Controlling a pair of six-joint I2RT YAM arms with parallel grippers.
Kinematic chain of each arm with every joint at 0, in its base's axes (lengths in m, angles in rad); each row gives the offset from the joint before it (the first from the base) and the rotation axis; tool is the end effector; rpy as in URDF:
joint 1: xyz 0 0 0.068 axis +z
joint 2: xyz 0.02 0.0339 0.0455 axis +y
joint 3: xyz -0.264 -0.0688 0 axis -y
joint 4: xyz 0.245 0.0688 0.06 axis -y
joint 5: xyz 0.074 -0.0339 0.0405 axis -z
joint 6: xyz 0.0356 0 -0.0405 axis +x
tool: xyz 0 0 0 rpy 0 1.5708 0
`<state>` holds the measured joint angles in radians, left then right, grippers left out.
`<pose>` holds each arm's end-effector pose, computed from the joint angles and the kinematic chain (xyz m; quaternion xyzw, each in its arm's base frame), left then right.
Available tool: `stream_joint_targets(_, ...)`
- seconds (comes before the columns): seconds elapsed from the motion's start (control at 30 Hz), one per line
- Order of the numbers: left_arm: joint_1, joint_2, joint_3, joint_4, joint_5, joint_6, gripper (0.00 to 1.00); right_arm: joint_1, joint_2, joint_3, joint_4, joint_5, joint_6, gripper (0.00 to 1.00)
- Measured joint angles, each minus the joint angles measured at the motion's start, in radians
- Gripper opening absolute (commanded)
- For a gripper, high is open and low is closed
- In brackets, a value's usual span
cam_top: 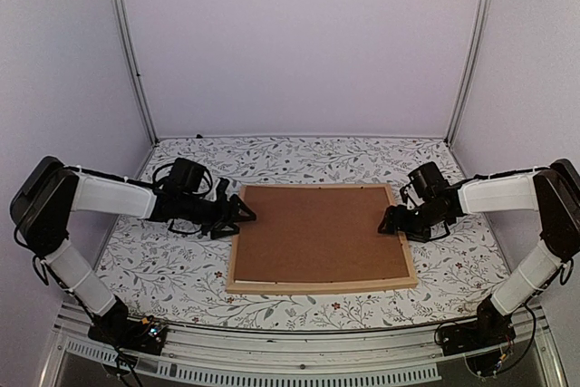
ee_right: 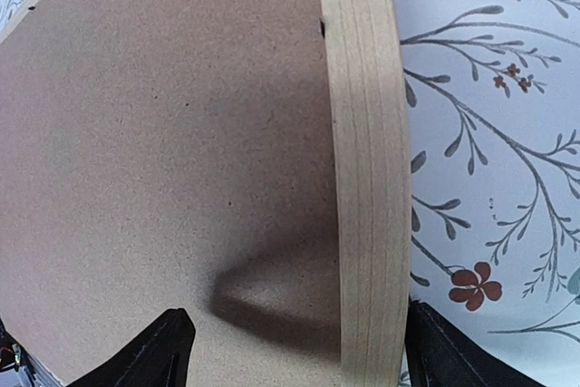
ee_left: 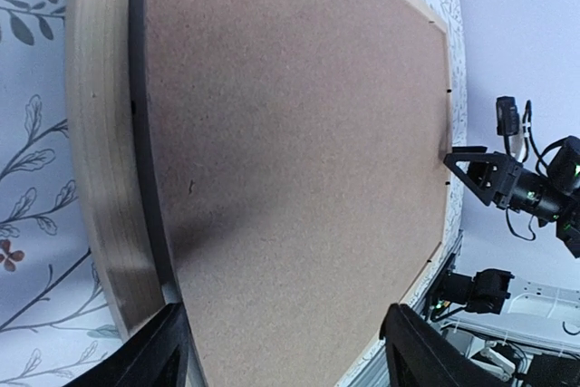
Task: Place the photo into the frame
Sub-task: Pick up the backboard from the frame body.
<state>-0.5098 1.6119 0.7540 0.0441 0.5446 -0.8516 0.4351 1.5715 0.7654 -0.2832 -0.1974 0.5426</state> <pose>0.2600 -0.1665 0.1553 -0.0543 0.8988 -0.4182 0.1193 0.2542 0.1258 0.1457 0.0285 0.9663 0.1959 0.1645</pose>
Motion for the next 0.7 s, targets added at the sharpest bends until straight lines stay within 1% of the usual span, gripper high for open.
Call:
stream_joint_targets(0.3, 0.009, -0.062, -0.007, 0.085, 0.047, -0.066, 0.75, -0.004, 0.000, 0.000, 0.000, 0.037, 0.000, 0.83)
stream_joint_targets(0.7, 0.021, -0.083, -0.007, 0.175, 0.084, -0.085, 0.75, -0.007, -0.002, 0.000, 0.000, 0.046, 0.012, 0.83)
